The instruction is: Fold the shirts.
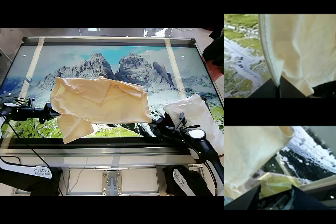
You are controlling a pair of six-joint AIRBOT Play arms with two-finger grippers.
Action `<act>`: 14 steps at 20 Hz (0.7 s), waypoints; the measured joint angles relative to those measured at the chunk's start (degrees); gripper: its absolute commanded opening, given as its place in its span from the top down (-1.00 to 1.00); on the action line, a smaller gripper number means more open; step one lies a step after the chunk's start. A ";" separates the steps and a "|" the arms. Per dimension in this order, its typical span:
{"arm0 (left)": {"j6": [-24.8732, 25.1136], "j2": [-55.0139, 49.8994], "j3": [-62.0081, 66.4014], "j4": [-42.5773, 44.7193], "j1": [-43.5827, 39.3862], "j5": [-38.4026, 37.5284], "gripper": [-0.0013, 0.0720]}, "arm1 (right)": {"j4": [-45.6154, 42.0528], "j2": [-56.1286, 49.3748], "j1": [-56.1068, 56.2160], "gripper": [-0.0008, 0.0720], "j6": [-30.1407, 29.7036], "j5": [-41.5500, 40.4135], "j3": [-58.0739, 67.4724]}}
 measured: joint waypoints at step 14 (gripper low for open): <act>0.02 0.00 0.00 -0.02 0.00 -0.11 0.93 | 17.03 -13.03 18.64 -0.21 -2.62 -26.95 1.57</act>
